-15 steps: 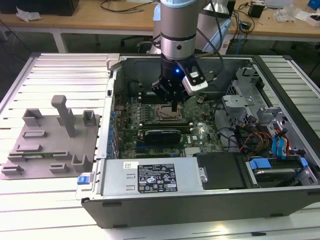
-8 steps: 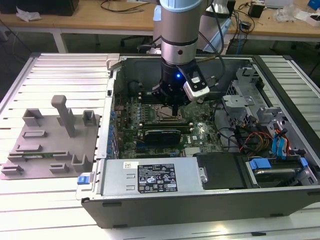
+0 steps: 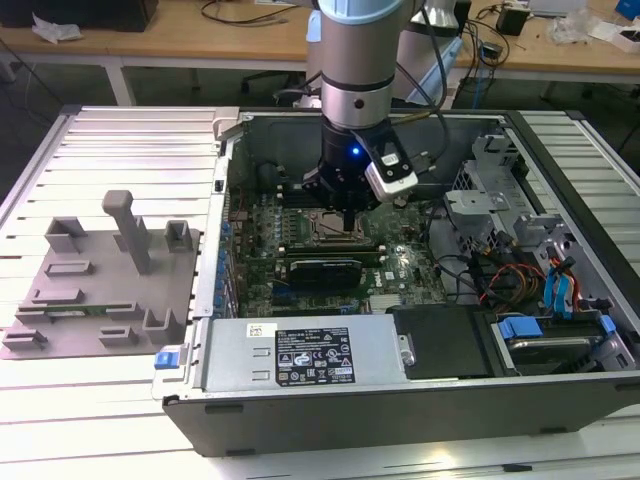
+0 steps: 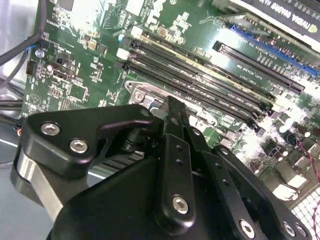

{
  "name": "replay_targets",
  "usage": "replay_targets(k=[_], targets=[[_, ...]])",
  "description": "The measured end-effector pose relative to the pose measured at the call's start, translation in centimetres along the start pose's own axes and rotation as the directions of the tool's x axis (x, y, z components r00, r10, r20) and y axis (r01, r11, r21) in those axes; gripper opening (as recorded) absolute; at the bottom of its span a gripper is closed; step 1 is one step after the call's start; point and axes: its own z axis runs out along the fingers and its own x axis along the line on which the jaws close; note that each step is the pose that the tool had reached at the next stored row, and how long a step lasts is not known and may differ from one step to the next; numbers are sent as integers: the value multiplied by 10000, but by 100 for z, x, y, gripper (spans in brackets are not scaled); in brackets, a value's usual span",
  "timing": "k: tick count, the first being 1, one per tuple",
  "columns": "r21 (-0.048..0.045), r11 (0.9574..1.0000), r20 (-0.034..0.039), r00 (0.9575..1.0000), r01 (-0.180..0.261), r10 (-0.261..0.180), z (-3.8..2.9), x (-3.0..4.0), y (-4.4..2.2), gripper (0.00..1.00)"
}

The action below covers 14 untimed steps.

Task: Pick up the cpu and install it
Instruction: 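Install the first cpu locking lever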

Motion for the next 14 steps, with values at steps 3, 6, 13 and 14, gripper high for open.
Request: replay_targets(k=[3,6,13,14], targets=[[-26,10000,-3,10000,-3,3,-4,31,54,11],[-103,9999,-9,10000,-8,8,-9,73,131,11],[-169,9999,-14,10000,-12,12,-13,89,207,11],[-169,9999,-14,10000,-12,12,-13,89,207,11]])
